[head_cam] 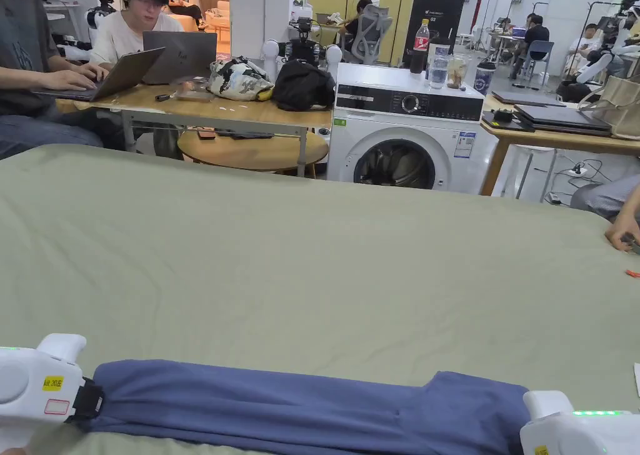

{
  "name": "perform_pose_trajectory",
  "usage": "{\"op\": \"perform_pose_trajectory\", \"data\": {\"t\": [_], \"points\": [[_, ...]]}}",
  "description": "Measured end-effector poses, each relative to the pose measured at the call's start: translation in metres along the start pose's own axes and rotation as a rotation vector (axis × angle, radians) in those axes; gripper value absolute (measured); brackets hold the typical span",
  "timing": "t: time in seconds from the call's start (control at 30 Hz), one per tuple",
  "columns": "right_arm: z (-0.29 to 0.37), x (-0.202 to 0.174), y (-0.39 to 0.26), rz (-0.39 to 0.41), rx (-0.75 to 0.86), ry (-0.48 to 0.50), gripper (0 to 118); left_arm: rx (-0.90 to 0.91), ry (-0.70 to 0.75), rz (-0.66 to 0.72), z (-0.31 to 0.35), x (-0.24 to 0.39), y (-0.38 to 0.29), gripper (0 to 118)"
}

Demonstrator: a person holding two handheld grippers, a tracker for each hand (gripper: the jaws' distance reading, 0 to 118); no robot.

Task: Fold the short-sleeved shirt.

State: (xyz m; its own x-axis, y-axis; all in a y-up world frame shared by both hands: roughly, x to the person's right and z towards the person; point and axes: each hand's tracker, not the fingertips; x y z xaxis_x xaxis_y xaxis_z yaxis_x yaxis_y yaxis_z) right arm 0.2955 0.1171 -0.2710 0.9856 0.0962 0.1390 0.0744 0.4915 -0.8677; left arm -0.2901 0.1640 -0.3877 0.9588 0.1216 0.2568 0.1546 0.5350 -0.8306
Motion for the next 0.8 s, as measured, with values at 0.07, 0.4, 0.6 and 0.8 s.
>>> {"op": "perform_pose_trajectory", "data": {"t": [0.07,0.4,0.6,0.8], "points": [[0.0,-0.003,0.001,0.003,-0.001,-0.01,0,0.002,0.004,0.006,0.001,0.001,0.001,0],[0.068,-0.029,0.03,-0.035,0.245,-0.102,54,0.373,0.009,0.034,0.054,0.047,0.005,46],[0.07,-0.059,0.047,-0.07,0.553,-0.052,54,0.563,0.028,-0.021,0.058,0.094,0.006,46],[0.073,-0.106,0.041,-0.091,0.85,-0.042,38,0.769,0.077,-0.062,0.062,0.124,-0.003,45]]}}
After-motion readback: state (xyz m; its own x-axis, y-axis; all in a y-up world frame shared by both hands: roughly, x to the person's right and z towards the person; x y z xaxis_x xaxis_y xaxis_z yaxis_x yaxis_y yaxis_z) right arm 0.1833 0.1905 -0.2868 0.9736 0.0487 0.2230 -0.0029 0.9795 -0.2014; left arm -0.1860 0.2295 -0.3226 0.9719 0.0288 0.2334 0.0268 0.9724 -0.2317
